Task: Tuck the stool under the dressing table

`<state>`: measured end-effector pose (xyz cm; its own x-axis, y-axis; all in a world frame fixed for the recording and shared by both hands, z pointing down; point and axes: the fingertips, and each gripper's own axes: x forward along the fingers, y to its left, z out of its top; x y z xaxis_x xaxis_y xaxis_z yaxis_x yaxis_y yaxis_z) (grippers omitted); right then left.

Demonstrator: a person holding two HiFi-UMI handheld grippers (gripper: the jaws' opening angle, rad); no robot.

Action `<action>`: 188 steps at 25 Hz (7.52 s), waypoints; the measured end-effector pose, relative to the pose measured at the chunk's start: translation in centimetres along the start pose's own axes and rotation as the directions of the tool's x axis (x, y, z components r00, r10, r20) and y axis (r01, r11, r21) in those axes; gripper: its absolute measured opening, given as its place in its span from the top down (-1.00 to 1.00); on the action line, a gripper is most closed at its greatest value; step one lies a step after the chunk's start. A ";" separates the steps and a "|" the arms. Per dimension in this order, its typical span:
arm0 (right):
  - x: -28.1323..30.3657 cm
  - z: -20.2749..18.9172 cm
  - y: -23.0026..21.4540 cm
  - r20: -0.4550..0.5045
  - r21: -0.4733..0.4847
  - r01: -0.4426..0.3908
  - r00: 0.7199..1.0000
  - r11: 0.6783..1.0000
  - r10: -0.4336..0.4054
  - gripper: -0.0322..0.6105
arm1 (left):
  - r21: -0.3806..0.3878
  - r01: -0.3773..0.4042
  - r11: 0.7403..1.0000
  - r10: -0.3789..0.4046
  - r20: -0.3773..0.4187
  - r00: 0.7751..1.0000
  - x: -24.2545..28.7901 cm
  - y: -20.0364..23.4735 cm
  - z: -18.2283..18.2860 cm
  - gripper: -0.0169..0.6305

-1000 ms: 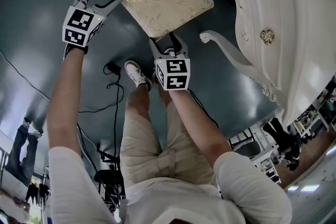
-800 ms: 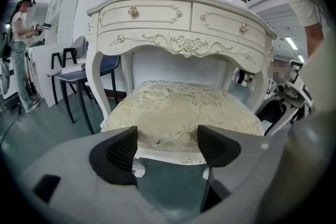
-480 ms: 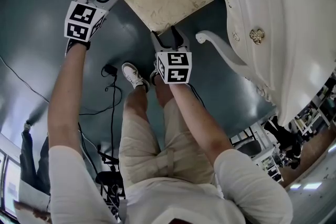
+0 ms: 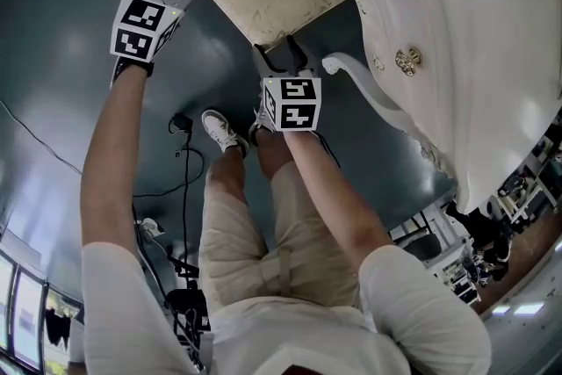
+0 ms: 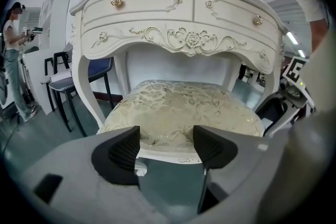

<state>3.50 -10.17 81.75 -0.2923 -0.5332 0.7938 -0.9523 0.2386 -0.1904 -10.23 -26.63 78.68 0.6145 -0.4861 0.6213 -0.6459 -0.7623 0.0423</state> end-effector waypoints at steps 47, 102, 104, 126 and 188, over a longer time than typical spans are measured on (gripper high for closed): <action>1.4 5.7 -9.9 0.081 0.106 0.163 0.982 0.981 -0.172 0.05 | 0.148 0.012 0.989 -0.007 -0.031 1.000 9.8 -0.3 7.9 0.10; -32.6 16.0 1.5 0.230 0.055 0.064 0.970 0.996 -0.075 0.90 | -0.265 -0.170 0.949 0.230 0.216 0.949 -36.6 -10.5 17.5 0.90; -34.6 16.8 1.1 0.250 0.056 0.070 0.965 0.996 -0.082 0.90 | -0.260 -0.182 0.948 0.245 0.235 0.941 -38.3 -10.7 19.3 0.90; -53.6 33.6 1.2 0.657 -0.046 0.042 0.754 0.998 -0.002 0.90 | -0.256 -0.303 0.918 0.396 0.550 0.735 -57.4 -9.4 36.5 0.90; -68.5 35.7 7.3 0.820 -0.226 0.127 0.560 0.966 0.119 0.90 | -0.304 -0.372 0.877 0.470 0.704 0.533 -70.6 -17.3 38.5 0.90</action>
<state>13.48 -0.87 5.41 -0.3490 -0.9357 -0.0513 -0.9368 0.3467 0.0474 -25.05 4.42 3.96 0.3427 -0.9180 -0.1998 -0.9328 -0.3577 0.0439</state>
